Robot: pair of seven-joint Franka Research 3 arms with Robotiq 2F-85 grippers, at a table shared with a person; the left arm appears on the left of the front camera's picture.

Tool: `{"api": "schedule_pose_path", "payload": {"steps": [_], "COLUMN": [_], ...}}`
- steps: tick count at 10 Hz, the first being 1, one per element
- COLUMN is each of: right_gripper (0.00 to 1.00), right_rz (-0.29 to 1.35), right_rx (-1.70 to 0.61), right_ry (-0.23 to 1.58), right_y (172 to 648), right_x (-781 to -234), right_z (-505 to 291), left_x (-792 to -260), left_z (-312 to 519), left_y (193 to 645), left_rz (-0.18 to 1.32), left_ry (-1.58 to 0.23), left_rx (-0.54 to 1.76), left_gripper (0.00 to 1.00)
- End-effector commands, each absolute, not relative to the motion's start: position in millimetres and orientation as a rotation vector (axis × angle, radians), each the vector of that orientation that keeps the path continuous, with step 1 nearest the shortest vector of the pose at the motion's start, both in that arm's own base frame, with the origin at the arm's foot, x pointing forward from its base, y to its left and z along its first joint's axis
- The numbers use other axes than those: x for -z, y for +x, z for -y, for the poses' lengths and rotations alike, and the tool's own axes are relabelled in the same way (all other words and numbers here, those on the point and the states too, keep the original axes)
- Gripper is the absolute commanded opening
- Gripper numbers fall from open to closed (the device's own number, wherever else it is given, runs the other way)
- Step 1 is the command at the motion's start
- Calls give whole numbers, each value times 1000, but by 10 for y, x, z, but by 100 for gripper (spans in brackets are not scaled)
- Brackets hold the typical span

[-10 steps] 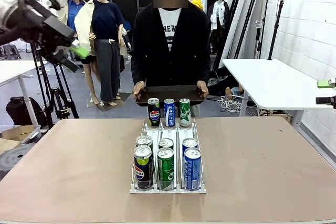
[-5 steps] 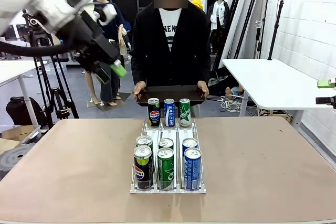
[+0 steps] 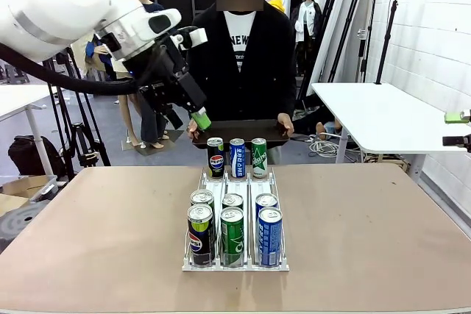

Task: Retrieve and hand over the desired beverage to the person.
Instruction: Pick up a can of the same type that the person held from the Automatic Can Dispenser.

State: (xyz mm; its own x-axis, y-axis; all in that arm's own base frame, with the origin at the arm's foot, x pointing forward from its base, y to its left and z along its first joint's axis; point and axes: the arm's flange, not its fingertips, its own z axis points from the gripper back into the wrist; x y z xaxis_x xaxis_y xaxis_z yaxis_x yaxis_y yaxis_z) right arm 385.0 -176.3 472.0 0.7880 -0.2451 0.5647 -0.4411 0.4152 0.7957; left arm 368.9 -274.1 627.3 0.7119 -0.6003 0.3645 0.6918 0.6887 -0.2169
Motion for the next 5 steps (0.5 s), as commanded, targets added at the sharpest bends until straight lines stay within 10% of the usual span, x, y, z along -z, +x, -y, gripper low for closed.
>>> {"api": "schedule_pose_path", "payload": {"steps": [1,5], "right_gripper": [100,100], "right_rz": [688,688], "right_rx": [-130,-130], "right_ry": [1166,1166], "right_y": [3846,3846], "right_x": [-4713,-4713], "right_z": [1767,1767], "left_x": [-6259,-6057], "left_z": [2953,3340], "left_y": [3561,3379], "left_rz": [272,242], "left_ry": [-230,-126], "left_rx": [735,748], "left_gripper": [100,100]}}
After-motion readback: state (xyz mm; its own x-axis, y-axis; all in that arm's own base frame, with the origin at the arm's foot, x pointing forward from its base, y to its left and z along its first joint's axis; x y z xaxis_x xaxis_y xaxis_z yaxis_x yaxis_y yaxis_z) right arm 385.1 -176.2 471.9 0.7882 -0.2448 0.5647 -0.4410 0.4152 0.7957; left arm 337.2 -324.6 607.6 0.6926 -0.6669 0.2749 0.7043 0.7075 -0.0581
